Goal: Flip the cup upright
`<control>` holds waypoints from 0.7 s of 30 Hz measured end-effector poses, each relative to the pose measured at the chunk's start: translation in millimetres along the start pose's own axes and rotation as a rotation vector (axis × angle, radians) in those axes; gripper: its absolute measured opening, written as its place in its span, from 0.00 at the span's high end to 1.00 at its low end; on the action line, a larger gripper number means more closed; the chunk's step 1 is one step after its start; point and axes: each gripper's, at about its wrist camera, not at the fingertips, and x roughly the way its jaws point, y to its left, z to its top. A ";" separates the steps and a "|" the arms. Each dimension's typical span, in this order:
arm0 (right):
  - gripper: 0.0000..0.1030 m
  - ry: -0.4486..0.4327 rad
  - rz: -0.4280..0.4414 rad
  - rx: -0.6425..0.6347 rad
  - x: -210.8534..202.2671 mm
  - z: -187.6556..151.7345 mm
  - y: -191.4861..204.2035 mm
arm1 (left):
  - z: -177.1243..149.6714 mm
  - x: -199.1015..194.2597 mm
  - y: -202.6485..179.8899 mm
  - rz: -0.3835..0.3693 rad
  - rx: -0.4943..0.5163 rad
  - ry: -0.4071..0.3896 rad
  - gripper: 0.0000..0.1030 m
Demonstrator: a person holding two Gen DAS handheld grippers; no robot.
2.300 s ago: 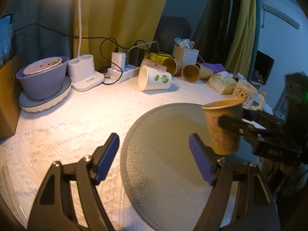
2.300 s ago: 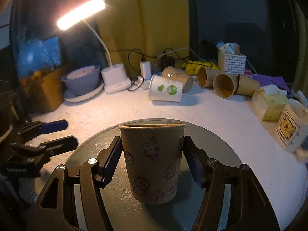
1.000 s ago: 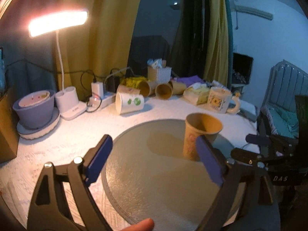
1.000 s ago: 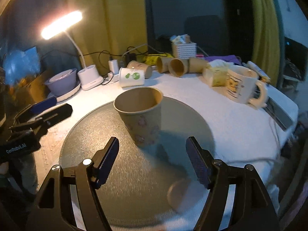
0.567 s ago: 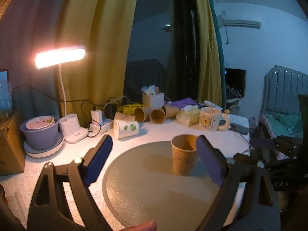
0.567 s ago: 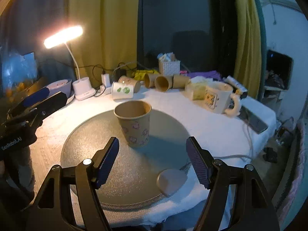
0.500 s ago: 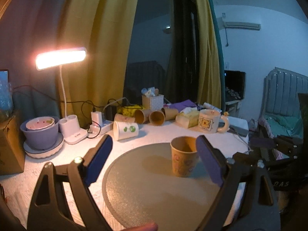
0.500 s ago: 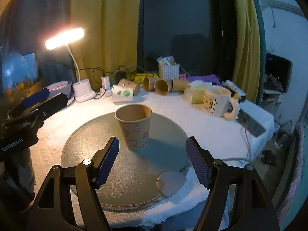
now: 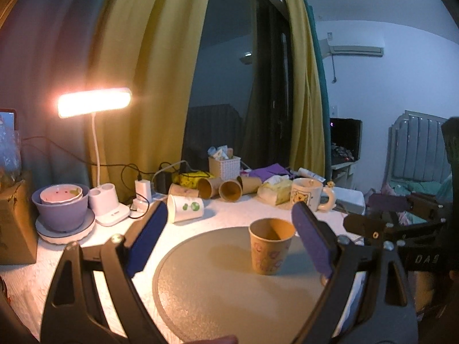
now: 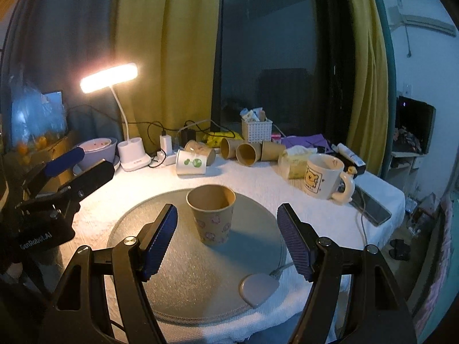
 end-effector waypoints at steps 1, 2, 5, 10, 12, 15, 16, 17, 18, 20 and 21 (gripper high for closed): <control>0.27 -0.003 -0.001 0.001 -0.2 1.2 -0.3 | 0.0 0.4 0.6 0.002 -0.002 0.002 0.13; 0.27 -0.004 -0.001 0.004 0.2 2.1 -0.7 | 0.0 1.0 1.4 0.003 -0.005 0.004 0.13; 0.27 0.002 -0.001 0.012 3.3 2.1 -2.9 | -0.5 2.6 2.7 0.009 -0.012 0.013 0.13; 0.27 0.031 0.007 0.026 12.0 -3.9 -7.4 | -3.2 6.1 1.7 0.018 -0.014 0.033 0.13; 0.27 0.039 0.008 0.029 14.8 -5.9 -7.7 | -4.2 7.4 1.5 0.021 -0.013 0.038 0.13; 0.27 0.047 0.010 0.029 17.2 -8.1 -7.6 | -5.3 8.6 1.6 0.022 -0.011 0.044 0.13; 0.27 0.051 0.011 0.029 18.1 -8.9 -7.7 | -5.5 8.9 1.3 0.022 -0.011 0.045 0.13; 0.27 0.053 0.012 0.030 18.9 -8.8 -8.1 | -5.8 8.8 1.0 0.023 -0.011 0.046 0.13; 0.27 0.055 0.014 0.029 19.3 -9.0 -8.2 | -5.8 8.8 0.9 0.022 -0.011 0.046 0.13; 0.27 0.058 0.016 0.027 20.0 -9.2 -7.5 | -5.7 8.9 0.7 0.023 -0.011 0.046 0.13; 0.27 0.058 0.017 0.026 20.0 -9.5 -7.0 | -5.7 8.8 0.6 0.022 -0.011 0.046 0.13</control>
